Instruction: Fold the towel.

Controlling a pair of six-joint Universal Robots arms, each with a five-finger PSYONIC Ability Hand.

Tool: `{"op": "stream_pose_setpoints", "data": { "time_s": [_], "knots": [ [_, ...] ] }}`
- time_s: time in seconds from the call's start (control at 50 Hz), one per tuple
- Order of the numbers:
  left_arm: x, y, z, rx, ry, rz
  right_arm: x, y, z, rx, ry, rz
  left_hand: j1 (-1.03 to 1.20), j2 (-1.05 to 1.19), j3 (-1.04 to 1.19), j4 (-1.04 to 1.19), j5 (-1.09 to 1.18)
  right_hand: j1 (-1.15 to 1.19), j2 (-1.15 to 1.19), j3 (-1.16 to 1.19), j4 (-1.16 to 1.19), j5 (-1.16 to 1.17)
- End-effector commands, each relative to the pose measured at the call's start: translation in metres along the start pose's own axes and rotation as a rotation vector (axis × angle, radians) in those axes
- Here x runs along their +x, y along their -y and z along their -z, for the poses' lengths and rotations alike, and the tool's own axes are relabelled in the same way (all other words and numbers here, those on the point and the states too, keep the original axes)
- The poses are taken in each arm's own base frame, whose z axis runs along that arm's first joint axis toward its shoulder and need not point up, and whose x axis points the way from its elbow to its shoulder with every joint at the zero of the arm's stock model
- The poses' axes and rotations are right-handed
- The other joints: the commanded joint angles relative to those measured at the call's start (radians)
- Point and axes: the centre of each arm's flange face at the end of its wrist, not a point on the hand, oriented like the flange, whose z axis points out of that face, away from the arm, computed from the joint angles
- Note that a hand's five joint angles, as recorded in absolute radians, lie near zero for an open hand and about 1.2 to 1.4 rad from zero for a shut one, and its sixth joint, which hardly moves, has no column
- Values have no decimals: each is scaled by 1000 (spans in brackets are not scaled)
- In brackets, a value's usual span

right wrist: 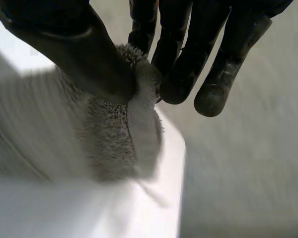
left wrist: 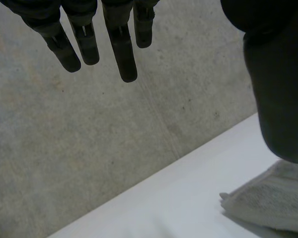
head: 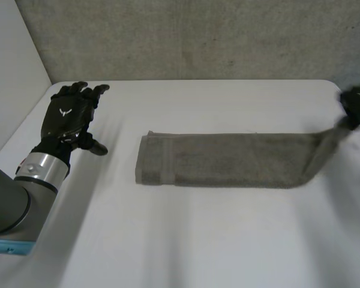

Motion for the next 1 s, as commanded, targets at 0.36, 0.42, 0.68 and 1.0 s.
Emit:
{"op": "stream_pose_setpoints", "data": {
  "time_s": [0.36, 0.42, 0.68, 1.0],
  "knots": [
    [10, -9, 5, -30, -24, 9, -341, 103, 148, 313, 583, 228, -82, -357, -67, -86, -214, -1126, -1112, -1159, -1160, -1154],
    [11, -14, 7, -44, -27, 9, -334, 100, 143, 284, 558, 225, -82, -357, -67, -86, -214, -1126, -1112, -1159, -1160, -1154],
    [14, -18, 8, -54, -33, 12, -220, 73, 121, 139, 482, 68, -82, -357, -67, -86, -214, -1049, -1035, -1081, -1083, -1076],
    [30, -24, 13, -77, -78, 22, -179, 0, 82, 69, 350, 26, -82, -357, -67, -86, -214, -558, -545, -591, -593, -586]
  ]
}}
